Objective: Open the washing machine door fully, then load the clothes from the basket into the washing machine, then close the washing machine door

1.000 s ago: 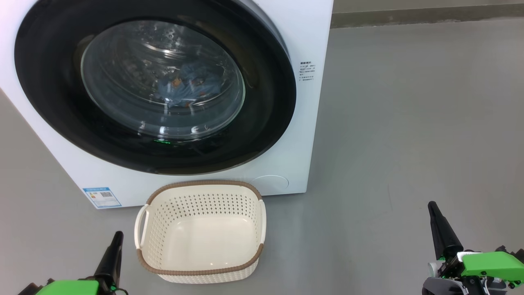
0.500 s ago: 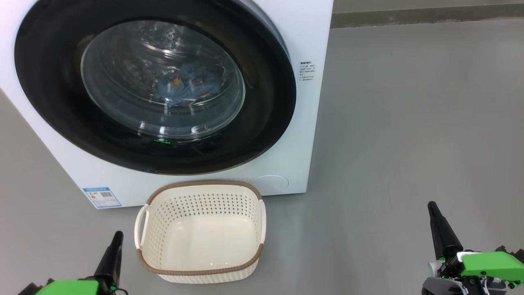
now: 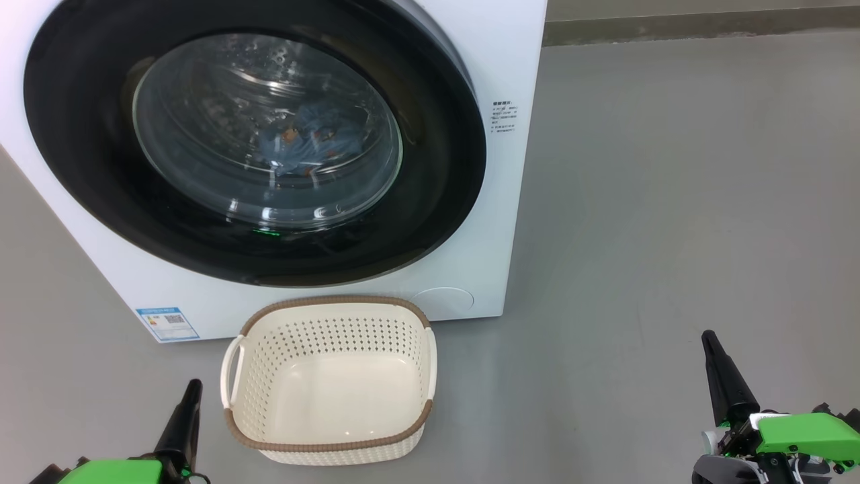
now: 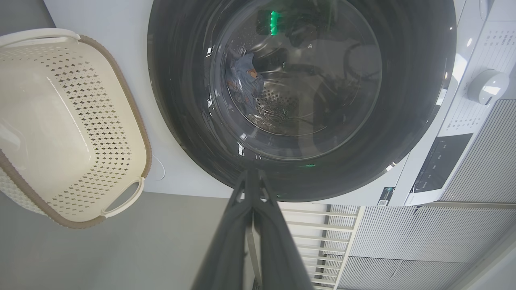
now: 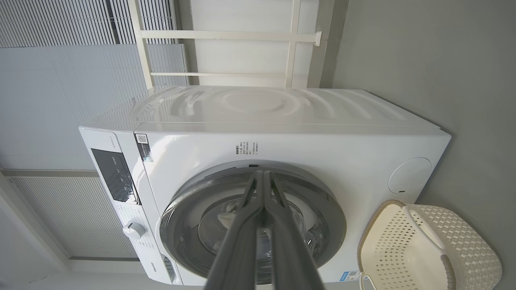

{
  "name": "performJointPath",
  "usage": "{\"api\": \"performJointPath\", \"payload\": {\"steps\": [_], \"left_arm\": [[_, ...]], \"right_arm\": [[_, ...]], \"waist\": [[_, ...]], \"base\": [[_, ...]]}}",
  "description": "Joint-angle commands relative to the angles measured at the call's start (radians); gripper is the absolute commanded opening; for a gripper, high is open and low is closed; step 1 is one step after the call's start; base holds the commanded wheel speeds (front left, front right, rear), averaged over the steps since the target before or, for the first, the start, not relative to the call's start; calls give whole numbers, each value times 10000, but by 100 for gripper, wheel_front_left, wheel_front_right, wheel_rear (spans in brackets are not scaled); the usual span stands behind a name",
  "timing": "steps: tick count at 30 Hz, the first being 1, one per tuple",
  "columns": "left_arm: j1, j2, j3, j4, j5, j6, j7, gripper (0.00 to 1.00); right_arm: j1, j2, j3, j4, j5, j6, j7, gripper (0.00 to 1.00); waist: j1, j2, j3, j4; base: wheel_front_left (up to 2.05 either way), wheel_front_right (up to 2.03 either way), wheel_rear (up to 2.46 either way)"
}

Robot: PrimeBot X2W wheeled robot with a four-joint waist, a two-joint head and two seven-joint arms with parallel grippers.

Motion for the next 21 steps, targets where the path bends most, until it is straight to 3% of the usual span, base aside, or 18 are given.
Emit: {"api": "performJointPath", "payload": {"steps": [1,21], "left_arm": [[-421,120,359,-247,-21,-29,54,0],[-422,115,365,-247,-16,-29,59,0]], "right_arm": [[-101,-28,221,-303,-32,16,76,0],[-102,-25,217,-303,-35,16,79,0]], "waist": [[0,-1,0,0],[0,-1,0,0]], "base": [[0,0,0],[0,0,0]]}}
